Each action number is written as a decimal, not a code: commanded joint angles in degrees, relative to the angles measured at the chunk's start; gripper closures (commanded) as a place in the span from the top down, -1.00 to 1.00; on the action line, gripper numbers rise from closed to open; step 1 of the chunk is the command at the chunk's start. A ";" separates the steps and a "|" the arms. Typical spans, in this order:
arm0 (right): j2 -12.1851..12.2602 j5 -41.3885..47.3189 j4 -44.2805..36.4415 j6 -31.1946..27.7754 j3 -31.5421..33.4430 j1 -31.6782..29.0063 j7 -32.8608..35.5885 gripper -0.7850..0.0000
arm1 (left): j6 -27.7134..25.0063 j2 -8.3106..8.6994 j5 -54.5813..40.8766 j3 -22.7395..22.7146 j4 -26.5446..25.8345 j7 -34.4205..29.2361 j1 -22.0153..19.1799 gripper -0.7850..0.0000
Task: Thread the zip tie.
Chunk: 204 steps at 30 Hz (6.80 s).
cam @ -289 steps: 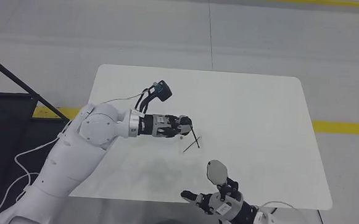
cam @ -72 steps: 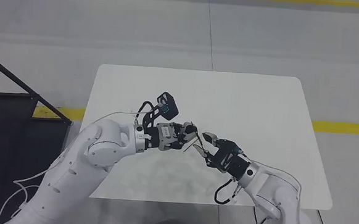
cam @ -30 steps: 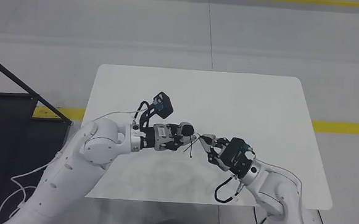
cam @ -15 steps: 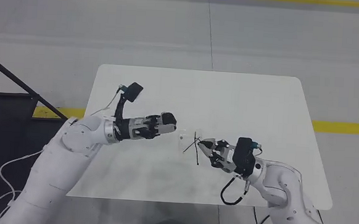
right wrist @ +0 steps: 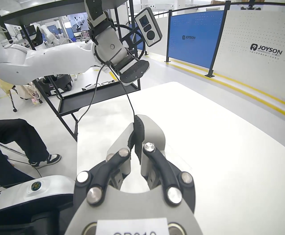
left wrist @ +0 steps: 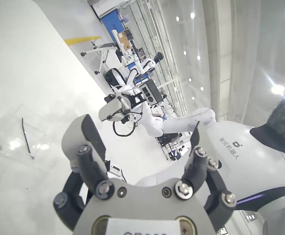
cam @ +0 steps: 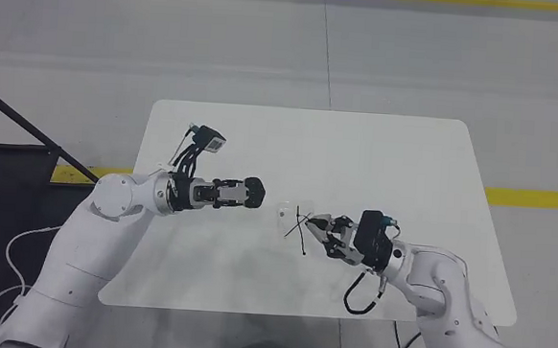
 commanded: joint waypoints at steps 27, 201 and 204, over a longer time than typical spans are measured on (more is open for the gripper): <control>-0.24 28.50 13.09 -2.72 -9.50 10.84 17.00 -1.00 | -1.88 -2.12 12.52 5.41 -2.99 12.14 -1.69 -0.32; 13.93 19.77 5.56 -5.22 -19.85 12.73 -5.29 -1.00 | -4.56 -6.76 3.73 5.78 5.35 8.91 -3.03 -1.00; 13.90 19.42 4.98 -5.59 -19.20 12.19 -5.42 -1.00 | -4.77 -6.67 4.25 4.92 5.41 9.73 -2.78 -1.00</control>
